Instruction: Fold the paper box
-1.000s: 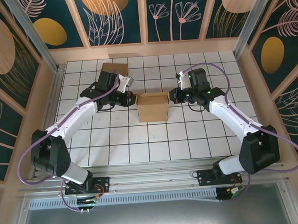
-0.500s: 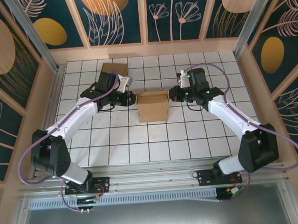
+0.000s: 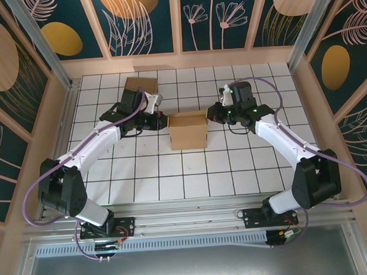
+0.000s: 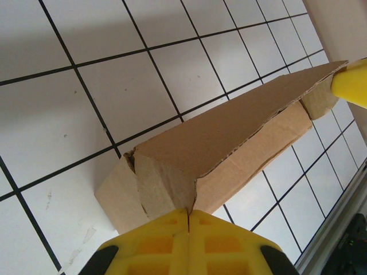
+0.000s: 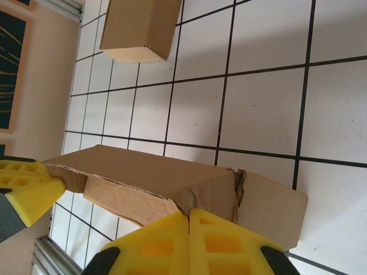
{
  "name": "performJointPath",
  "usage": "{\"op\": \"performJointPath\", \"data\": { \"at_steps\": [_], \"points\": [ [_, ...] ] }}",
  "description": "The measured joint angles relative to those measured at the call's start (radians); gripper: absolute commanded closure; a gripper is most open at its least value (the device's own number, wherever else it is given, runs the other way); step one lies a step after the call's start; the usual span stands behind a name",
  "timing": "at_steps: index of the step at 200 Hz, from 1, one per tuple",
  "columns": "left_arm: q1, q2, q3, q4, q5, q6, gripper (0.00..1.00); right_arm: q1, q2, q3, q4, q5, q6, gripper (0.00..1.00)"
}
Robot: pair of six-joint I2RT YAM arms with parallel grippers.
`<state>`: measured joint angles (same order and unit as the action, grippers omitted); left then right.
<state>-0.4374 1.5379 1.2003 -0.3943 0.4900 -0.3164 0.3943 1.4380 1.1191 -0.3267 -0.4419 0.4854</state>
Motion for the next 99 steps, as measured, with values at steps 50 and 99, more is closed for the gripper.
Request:
{"op": "performJointPath", "data": {
  "at_steps": [50, 99],
  "points": [
    [0.001, -0.001, 0.000, 0.000, -0.003, 0.000, 1.00, -0.005, 0.016, 0.022, -0.016, -0.031, 0.067, 1.00],
    [0.006, -0.015, 0.000, -0.014, -0.015, 0.000, 1.00, -0.016, 0.025, 0.022, 0.006, -0.102, 0.158, 1.00]
  ]
}}
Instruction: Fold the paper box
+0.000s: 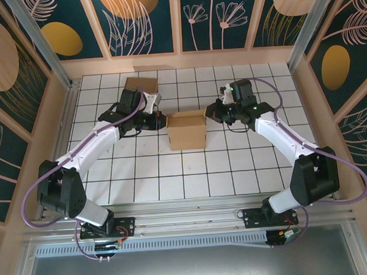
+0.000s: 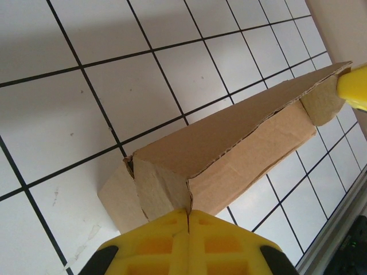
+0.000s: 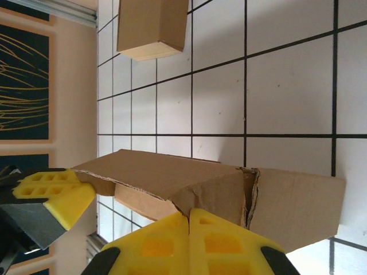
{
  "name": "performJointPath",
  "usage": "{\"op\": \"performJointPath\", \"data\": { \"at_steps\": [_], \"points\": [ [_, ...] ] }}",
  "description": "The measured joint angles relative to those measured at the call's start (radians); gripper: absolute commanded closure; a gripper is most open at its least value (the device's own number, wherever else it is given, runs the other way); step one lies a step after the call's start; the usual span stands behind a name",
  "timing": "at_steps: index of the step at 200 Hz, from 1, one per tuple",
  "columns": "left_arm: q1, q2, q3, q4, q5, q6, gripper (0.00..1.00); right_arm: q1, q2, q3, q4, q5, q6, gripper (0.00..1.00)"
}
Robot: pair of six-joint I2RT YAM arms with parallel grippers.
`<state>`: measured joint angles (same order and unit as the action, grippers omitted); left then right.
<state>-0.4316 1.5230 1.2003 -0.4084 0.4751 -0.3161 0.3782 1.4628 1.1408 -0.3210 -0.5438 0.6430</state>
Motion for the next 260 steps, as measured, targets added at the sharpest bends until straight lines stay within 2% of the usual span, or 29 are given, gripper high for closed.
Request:
{"op": "performJointPath", "data": {
  "at_steps": [44, 95, 260],
  "points": [
    [0.000, -0.008, 0.000, -0.010, -0.008, 0.000, 0.99, 0.000, 0.000, 0.000, 0.000, 0.000, -0.001, 1.00],
    [0.000, -0.031, 0.000, -0.023, -0.003, -0.008, 0.91, 0.000, 0.000, -0.009, 0.034, -0.033, 0.030, 1.00],
    [0.000, -0.070, -0.050, 0.005, -0.019, -0.030, 0.93, 0.014, -0.003, -0.064, 0.060, 0.029, -0.070, 1.00]
  ]
}}
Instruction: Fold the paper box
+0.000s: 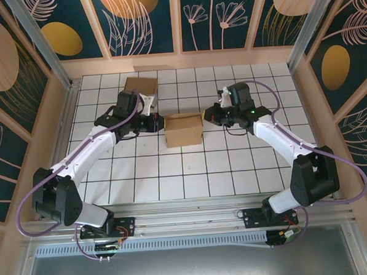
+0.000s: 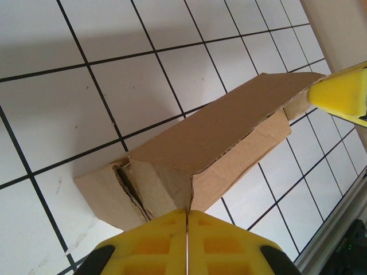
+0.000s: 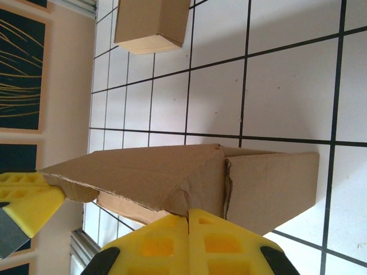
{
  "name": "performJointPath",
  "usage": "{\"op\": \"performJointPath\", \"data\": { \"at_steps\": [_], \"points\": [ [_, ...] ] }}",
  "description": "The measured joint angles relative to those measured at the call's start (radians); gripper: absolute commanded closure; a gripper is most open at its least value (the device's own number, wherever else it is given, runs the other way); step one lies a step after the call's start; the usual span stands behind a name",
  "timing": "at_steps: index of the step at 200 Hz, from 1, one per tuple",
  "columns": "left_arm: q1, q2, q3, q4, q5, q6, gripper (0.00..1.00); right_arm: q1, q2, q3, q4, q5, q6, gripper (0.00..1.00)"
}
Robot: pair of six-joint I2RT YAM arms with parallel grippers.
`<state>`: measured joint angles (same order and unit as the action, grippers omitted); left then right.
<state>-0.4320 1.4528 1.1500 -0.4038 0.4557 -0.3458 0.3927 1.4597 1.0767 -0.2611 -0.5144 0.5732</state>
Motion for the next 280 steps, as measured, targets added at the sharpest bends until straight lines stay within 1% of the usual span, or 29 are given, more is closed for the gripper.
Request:
{"op": "performJointPath", "data": {
  "at_steps": [88, 171, 236, 280],
  "points": [
    [-0.002, -0.006, -0.004, -0.008, -0.048, 0.000, 0.93, 0.029, 0.008, 0.013, -0.017, 0.043, -0.026, 1.00],
    [-0.008, -0.014, -0.003, -0.027, -0.116, 0.004, 0.94, 0.034, 0.014, 0.025, -0.035, 0.047, -0.026, 1.00],
    [-0.008, -0.024, 0.029, -0.101, -0.130, 0.027, 0.92, 0.042, 0.019, 0.030, -0.042, 0.046, -0.040, 1.00],
    [-0.008, -0.023, 0.031, -0.109, -0.131, 0.029, 0.92, 0.043, 0.021, 0.030, -0.042, 0.046, -0.041, 1.00]
  ]
}}
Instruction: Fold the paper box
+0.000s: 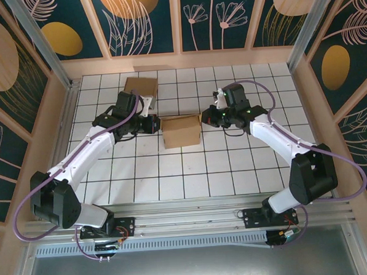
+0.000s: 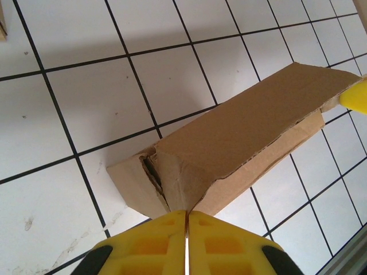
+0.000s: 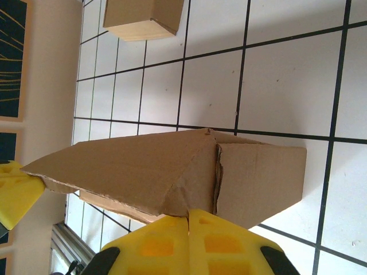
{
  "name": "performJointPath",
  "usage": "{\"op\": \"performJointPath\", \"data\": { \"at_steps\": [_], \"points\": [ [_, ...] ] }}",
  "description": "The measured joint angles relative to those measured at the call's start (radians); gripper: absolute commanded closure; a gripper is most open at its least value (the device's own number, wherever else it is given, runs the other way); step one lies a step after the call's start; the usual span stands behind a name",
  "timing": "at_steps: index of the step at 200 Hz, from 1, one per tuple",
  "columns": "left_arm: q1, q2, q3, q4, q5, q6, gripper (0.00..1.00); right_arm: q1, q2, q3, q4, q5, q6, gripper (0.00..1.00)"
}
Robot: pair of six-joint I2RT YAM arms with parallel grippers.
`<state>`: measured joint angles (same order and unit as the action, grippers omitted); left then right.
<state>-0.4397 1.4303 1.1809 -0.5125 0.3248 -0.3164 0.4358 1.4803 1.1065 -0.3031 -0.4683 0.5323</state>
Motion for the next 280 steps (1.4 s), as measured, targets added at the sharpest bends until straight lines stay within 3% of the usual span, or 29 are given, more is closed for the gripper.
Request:
{"op": "performJointPath", "data": {
  "at_steps": [86, 128, 150, 173, 196, 213, 245, 280],
  "points": [
    [0.000, -0.002, -0.153, 0.059, 0.032, -0.045, 0.91, 0.011, 0.009, -0.001, -0.032, 0.007, -0.003, 1.00],
    [0.000, -0.023, -0.165, 0.044, 0.024, -0.062, 0.79, 0.011, 0.006, -0.002, -0.041, 0.005, 0.000, 0.86],
    [0.000, -0.071, -0.158, 0.048, 0.004, -0.088, 0.62, 0.010, -0.005, -0.002, -0.047, -0.003, 0.017, 0.73],
    [0.000, -0.154, -0.154, 0.082, -0.049, -0.151, 0.58, 0.000, -0.032, 0.000, -0.048, -0.035, 0.040, 0.66],
    [0.000, -0.232, -0.160, 0.149, -0.117, -0.281, 0.32, -0.020, -0.057, 0.023, -0.052, -0.065, 0.053, 0.55],
    [0.000, -0.273, -0.189, 0.219, -0.151, -0.400, 0.25, -0.030, -0.066, 0.048, -0.052, -0.069, 0.069, 0.49],
    [0.000, -0.245, -0.265, 0.328, -0.139, -0.588, 0.23, -0.036, -0.032, 0.106, -0.055, -0.071, 0.065, 0.52],
    [0.000, -0.132, -0.273, 0.380, -0.089, -0.648, 0.28, -0.034, 0.051, 0.104, -0.060, -0.071, 0.050, 0.61]
  ]
}}
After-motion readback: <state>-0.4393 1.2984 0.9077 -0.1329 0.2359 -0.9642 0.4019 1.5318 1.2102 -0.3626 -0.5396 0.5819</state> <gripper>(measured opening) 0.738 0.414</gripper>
